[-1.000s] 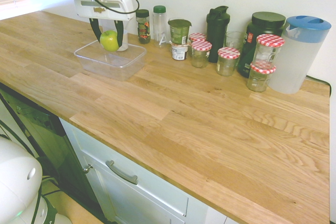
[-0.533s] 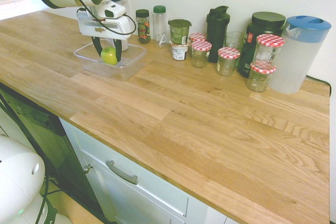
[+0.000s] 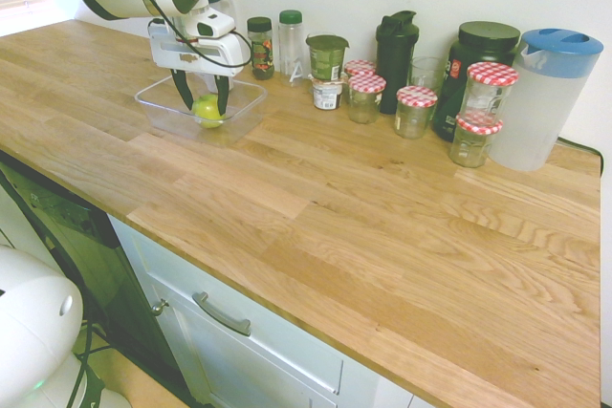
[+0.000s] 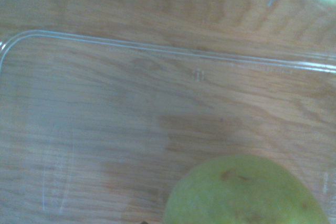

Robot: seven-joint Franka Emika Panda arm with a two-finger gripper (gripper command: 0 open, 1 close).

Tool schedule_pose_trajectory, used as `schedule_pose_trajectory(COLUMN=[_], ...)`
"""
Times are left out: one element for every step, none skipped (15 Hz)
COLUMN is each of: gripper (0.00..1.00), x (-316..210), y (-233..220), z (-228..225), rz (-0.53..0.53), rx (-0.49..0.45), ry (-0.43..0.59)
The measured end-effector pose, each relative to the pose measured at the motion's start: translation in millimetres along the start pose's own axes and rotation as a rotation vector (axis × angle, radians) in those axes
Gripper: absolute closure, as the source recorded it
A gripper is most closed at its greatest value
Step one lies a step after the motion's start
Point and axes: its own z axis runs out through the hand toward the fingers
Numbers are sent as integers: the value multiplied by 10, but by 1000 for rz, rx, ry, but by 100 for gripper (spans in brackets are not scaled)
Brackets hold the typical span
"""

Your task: Put the apple into the container

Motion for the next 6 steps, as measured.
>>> schedule_pose_trajectory(gripper=[0,0,0,0,0,0], x=[32,89,180,307,504,723], y=[-19,-12,60,232,531,916], z=[-91,-241,-446,-686,-935,-1122], rz=[2,6,11,21,41,71], rx=[4,4,3,4,2,-3], ry=[5,12,13,1,-10,-11])
